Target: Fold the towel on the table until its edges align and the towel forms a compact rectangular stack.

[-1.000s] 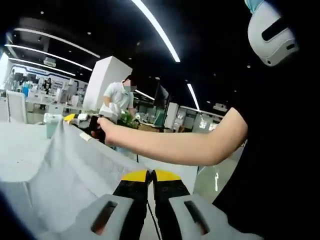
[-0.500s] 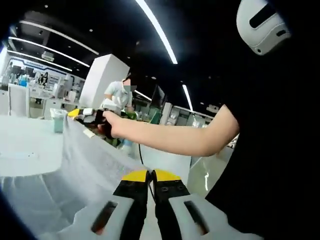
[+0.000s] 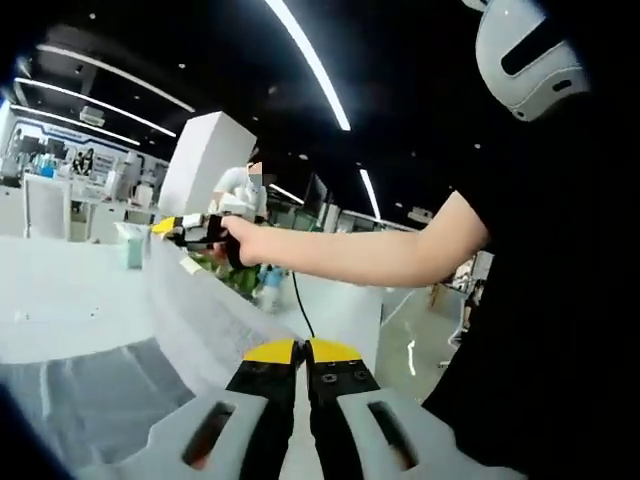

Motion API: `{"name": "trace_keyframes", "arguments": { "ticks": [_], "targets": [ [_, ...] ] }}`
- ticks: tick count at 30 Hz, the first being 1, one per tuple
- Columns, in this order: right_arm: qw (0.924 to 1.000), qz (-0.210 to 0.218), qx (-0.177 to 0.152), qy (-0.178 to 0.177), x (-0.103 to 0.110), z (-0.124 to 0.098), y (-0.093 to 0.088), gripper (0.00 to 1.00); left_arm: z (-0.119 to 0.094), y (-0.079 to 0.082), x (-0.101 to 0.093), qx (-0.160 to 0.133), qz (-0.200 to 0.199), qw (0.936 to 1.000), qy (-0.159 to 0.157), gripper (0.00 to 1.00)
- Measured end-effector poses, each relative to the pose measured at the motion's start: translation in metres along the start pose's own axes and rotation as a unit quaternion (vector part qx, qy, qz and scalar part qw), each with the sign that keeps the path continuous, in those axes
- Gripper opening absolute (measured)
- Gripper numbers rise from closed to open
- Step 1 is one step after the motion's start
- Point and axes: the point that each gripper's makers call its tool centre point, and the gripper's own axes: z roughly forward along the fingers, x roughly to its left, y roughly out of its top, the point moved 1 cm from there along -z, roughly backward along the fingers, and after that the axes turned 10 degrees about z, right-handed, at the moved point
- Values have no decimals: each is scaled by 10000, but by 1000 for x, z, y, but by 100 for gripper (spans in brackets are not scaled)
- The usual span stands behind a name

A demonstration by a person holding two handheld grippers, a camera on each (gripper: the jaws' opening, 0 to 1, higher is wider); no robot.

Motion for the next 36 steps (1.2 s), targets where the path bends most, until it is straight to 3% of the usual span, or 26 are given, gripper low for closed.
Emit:
{"name": "trace_keyframes", "arguments": {
  "ticks": [2,9,21,26,30,36],
  "targets": [
    [10000,-63,29,-50,3,4,-4,3,-9,3,4,-150,-173,9997,-57,3],
    [9997,-156,202,-69,10,19,-19,4,-25,-5,9,-43,-292,9995,-127,3],
    [9989,-281,378,-26,26,43,-38,4,-61,-9,26,-76,-388,9991,140,3],
    [9986,-196,455,159,37,53,-43,4,-74,-5,25,-160,-438,9986,255,3],
    [9982,-165,512,272,40,59,-54,4,-84,-10,21,-12,-303,9989,350,3],
    [9967,72,618,521,52,74,-70,4,-100,-17,21,90,-432,9981,420,3]
  ]
}}
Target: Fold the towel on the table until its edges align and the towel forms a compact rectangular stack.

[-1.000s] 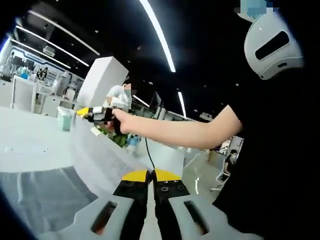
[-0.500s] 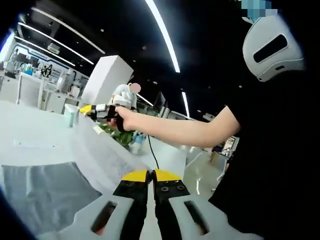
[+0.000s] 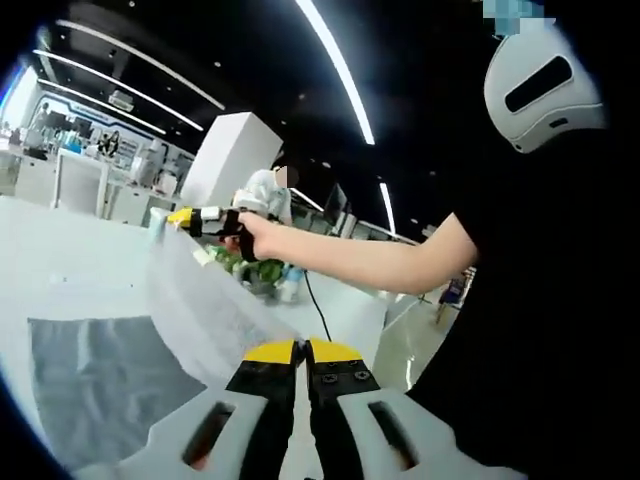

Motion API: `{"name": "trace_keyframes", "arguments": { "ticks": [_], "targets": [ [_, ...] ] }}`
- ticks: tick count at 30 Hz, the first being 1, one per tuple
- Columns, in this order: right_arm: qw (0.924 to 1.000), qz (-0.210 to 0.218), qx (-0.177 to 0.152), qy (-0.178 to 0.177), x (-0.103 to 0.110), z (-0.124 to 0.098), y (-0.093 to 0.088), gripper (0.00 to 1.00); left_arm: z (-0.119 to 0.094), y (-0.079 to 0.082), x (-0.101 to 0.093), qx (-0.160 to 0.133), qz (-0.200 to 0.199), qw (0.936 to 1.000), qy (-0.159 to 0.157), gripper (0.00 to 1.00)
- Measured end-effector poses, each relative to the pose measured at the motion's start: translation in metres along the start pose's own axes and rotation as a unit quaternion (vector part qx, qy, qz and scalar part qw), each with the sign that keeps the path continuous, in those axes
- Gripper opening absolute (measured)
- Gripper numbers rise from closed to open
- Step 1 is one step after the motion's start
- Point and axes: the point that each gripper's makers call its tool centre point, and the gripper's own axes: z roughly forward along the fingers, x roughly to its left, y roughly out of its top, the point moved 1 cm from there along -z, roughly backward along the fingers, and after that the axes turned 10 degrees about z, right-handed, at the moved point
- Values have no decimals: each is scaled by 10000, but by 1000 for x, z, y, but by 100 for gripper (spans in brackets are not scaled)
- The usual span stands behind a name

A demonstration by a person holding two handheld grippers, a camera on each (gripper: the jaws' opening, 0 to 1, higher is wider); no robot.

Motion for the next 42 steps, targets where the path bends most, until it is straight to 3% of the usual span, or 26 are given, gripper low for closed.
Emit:
{"name": "trace_keyframes", "arguments": {
  "ticks": [13,21,30,36,42],
  "targets": [
    [9998,51,136,126,12,30,-14,4,-26,-3,10,-95,-83,9997,218,3],
    [9992,272,160,253,23,46,-22,4,-42,-23,23,121,-245,9982,535,3],
    [9988,134,438,178,21,65,-36,4,-56,-29,30,55,-460,9959,777,3],
    [9984,181,489,235,25,74,-44,4,-66,-22,35,-375,-775,9929,822,3],
    [9982,176,532,234,23,85,-49,4,-72,-33,43,-206,-818,9917,966,3]
  ]
}}
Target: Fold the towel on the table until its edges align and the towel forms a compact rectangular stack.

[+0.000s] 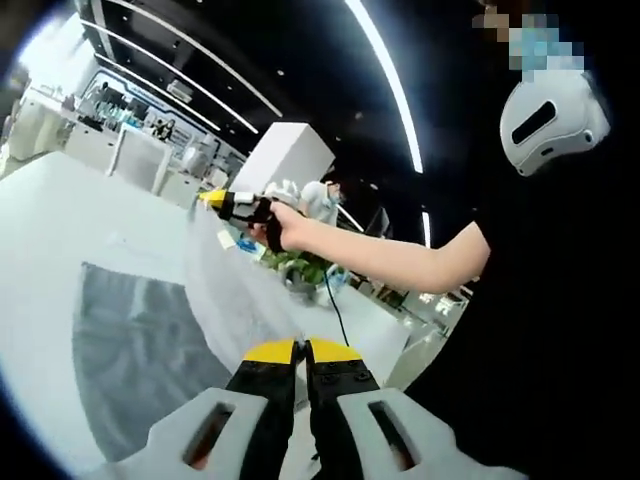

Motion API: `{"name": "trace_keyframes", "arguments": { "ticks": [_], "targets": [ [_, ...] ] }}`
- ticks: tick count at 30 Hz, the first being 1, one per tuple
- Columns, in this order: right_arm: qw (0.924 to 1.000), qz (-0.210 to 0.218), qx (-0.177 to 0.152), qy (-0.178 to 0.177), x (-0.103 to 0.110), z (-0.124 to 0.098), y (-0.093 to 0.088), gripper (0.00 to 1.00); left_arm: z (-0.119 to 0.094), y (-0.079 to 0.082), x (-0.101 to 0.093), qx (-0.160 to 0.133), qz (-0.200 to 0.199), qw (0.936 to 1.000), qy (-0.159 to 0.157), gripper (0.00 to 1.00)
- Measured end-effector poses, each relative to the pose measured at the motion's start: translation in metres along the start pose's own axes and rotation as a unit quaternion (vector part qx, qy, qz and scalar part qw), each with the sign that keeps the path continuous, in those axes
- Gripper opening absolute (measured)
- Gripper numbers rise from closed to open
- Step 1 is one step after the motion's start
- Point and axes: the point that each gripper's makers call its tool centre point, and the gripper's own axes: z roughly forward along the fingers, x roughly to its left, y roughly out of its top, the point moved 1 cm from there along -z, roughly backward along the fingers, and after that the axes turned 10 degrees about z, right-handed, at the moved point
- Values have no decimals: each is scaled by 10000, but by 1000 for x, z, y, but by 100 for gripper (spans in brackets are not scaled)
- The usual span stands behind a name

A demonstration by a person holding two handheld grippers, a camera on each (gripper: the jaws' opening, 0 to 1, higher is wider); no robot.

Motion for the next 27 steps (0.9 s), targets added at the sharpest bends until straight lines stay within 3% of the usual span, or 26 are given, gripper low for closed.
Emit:
{"name": "trace_keyframes", "arguments": {
  "ticks": [3,8,16,20,27],
  "targets": [
    [10000,23,7,50,1,7,0,4,-5,3,3,-105,-102,9999,67,3],
    [10000,17,88,-34,-10,15,-6,4,-7,-6,13,-229,-640,9974,240,3],
    [9991,-237,224,-272,-24,23,-13,4,-6,-21,23,43,-721,9970,269,3],
    [9985,-133,310,-421,-37,34,-23,4,-7,-38,35,299,-801,9954,432,3],
    [9989,-385,210,-171,-9,42,-17,4,-15,-17,22,31,-791,9963,325,3]
  ]
}}
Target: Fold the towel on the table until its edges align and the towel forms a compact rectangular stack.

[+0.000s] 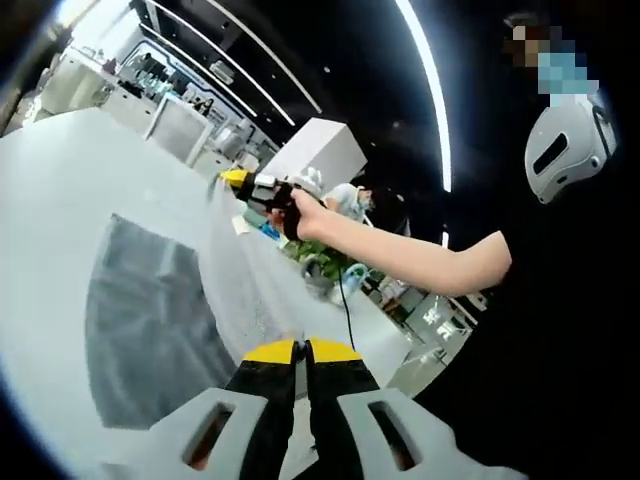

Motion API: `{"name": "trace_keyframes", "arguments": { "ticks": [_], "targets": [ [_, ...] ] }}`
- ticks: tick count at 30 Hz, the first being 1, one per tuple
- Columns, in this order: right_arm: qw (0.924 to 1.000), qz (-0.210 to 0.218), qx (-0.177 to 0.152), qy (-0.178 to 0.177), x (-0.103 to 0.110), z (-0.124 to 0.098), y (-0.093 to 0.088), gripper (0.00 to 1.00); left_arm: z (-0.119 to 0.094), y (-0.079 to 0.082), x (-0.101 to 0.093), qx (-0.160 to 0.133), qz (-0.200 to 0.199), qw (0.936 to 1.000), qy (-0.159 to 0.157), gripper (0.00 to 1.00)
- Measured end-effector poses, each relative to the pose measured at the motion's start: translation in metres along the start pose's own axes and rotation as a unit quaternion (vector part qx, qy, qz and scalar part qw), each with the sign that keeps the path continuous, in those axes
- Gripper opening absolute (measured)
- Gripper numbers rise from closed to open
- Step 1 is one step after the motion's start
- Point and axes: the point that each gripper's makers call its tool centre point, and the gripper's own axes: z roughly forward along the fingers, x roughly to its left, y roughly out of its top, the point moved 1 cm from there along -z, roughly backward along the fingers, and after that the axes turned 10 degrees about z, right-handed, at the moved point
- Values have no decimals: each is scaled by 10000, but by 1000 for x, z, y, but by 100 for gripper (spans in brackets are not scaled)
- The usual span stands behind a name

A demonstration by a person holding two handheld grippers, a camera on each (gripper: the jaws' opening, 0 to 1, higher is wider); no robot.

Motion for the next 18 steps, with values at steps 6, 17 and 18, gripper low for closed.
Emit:
{"name": "trace_keyframes", "arguments": {
  "ticks": [6,17,18],
  "targets": [
    [9990,-438,113,-63,8,13,-4,4,-7,13,-3,-67,249,9997,18,3],
    [9979,-512,370,-144,9,38,-21,4,-25,12,10,-51,381,9979,527,3],
    [9976,-589,339,-162,11,39,-21,4,-27,15,10,-98,398,9977,537,3]
  ]
}}
